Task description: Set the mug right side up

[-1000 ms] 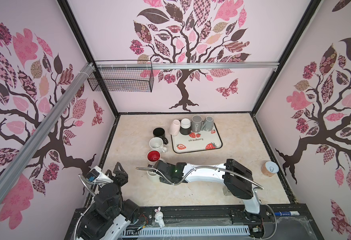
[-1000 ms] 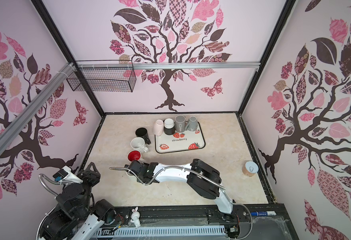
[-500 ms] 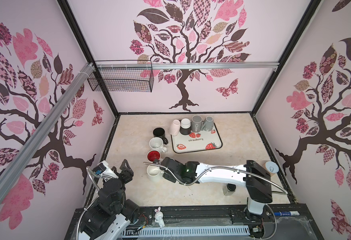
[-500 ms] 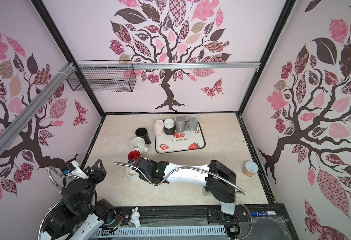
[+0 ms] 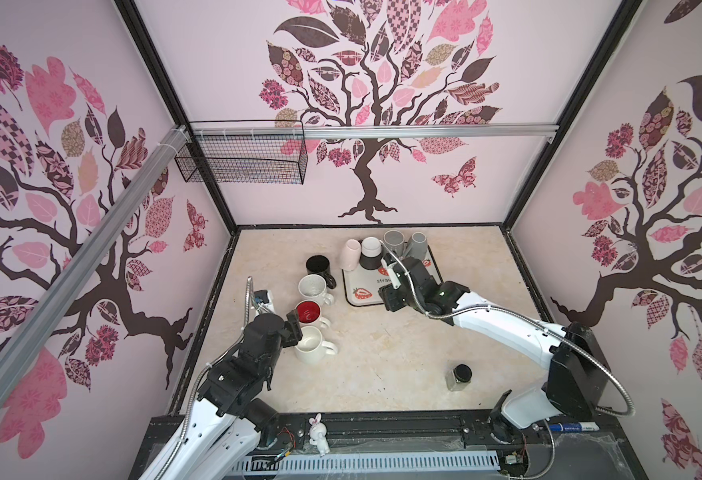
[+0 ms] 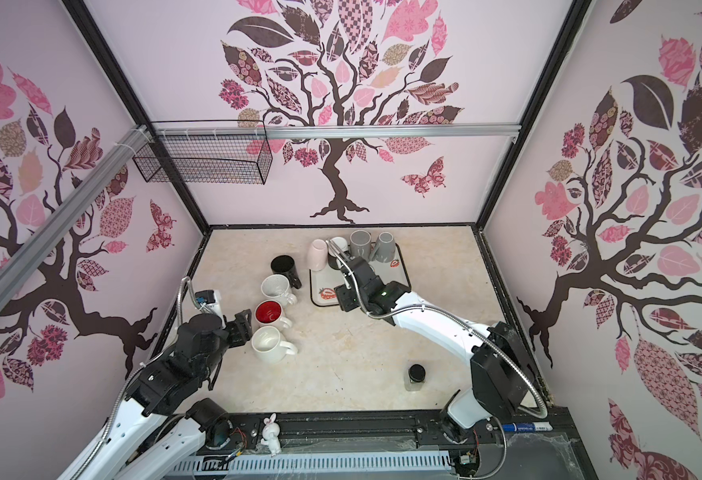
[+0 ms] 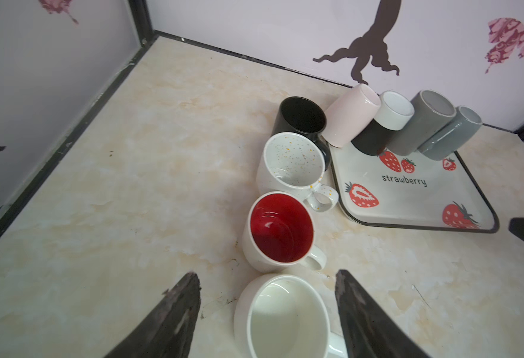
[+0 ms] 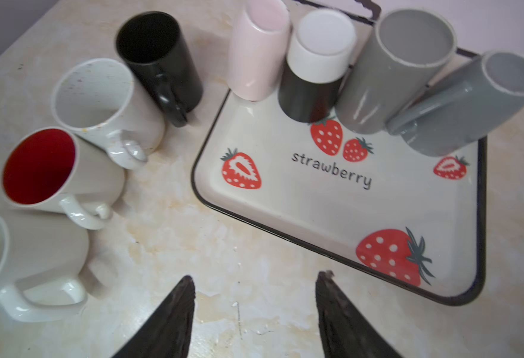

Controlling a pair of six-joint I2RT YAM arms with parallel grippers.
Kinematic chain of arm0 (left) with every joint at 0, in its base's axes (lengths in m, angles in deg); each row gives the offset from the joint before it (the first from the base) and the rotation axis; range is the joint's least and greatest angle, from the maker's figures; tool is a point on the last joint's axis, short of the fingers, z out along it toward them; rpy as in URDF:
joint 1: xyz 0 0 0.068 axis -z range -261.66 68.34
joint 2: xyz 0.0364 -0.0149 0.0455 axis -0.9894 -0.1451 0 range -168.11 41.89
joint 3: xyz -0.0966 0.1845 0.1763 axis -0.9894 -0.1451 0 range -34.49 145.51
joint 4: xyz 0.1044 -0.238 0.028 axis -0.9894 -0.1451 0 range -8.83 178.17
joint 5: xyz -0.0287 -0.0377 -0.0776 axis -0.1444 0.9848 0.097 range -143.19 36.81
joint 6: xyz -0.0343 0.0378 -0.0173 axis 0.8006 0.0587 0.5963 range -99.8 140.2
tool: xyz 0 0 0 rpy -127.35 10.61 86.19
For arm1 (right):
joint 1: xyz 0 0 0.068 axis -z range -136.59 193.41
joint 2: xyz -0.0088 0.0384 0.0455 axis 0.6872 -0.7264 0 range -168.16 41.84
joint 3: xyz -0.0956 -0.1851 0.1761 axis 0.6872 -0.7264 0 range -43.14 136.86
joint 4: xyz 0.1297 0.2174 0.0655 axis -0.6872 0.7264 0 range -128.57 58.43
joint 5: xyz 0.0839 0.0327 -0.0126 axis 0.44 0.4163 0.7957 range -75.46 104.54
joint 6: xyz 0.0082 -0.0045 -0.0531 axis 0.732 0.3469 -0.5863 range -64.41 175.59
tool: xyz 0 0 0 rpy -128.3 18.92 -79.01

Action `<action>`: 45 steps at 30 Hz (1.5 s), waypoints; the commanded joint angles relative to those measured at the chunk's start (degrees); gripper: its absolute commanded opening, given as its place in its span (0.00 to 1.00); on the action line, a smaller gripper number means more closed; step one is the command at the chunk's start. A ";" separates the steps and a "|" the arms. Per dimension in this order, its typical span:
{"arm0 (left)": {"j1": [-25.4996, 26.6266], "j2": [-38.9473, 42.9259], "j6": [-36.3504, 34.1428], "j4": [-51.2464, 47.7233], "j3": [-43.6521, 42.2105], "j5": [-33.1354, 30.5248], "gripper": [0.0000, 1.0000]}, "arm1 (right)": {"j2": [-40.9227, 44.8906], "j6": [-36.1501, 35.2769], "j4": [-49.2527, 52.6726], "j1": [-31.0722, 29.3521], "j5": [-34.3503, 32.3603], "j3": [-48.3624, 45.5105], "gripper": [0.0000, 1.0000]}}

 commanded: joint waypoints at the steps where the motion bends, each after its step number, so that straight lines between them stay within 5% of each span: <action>1: -0.17 -5.32 -1.96 5.55 4.32 6.15 0.70 | -5.43 2.41 2.84 7.40 6.75 2.91 0.64; 9: -0.28 -17.05 -3.57 9.94 8.84 12.09 0.67 | -19.22 2.53 3.91 21.45 13.36 9.95 0.55; 18: -0.28 -20.84 -2.11 12.28 8.78 16.08 0.63 | -30.40 2.02 10.42 25.59 14.20 16.93 0.38; 45: -0.24 -23.01 -0.89 10.50 9.80 18.61 0.61 | -22.78 2.24 7.41 39.76 13.78 -1.66 0.32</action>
